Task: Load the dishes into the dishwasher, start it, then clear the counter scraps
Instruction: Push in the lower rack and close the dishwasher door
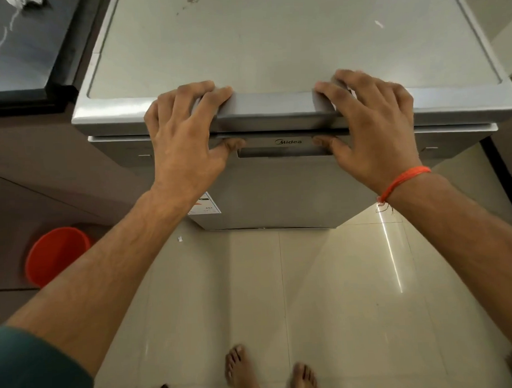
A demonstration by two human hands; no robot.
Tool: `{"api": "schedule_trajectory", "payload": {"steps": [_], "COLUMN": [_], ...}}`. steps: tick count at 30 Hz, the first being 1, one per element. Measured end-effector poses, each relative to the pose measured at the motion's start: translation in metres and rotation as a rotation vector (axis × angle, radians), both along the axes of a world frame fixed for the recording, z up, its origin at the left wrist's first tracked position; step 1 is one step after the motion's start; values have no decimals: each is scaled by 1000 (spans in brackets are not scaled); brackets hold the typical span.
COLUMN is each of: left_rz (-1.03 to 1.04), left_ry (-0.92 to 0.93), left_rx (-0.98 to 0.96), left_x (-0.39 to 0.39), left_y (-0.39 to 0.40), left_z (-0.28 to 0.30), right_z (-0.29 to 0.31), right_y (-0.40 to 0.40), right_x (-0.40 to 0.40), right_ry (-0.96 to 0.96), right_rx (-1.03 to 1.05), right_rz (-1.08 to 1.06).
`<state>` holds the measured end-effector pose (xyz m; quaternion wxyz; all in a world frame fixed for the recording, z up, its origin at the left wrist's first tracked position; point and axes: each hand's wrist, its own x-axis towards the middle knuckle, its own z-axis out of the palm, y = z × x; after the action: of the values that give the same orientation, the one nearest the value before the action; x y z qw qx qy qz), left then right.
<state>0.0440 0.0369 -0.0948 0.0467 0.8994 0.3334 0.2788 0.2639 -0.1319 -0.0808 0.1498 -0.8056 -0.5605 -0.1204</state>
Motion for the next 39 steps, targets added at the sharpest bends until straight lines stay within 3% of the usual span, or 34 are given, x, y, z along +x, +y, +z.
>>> {"api": "schedule_trajectory", "payload": {"steps": [15, 39], "left_rz": [74, 50], "left_ry": [-14, -43], "left_rx": [64, 146], "left_x": [6, 6], "left_y": [0, 1], "left_z": [-13, -16], "right_z": [-18, -9], "right_y": [6, 5], "right_x": [-1, -10], "right_ry": [-4, 62], "right_rx": [176, 90], "right_rz": [-61, -90]}}
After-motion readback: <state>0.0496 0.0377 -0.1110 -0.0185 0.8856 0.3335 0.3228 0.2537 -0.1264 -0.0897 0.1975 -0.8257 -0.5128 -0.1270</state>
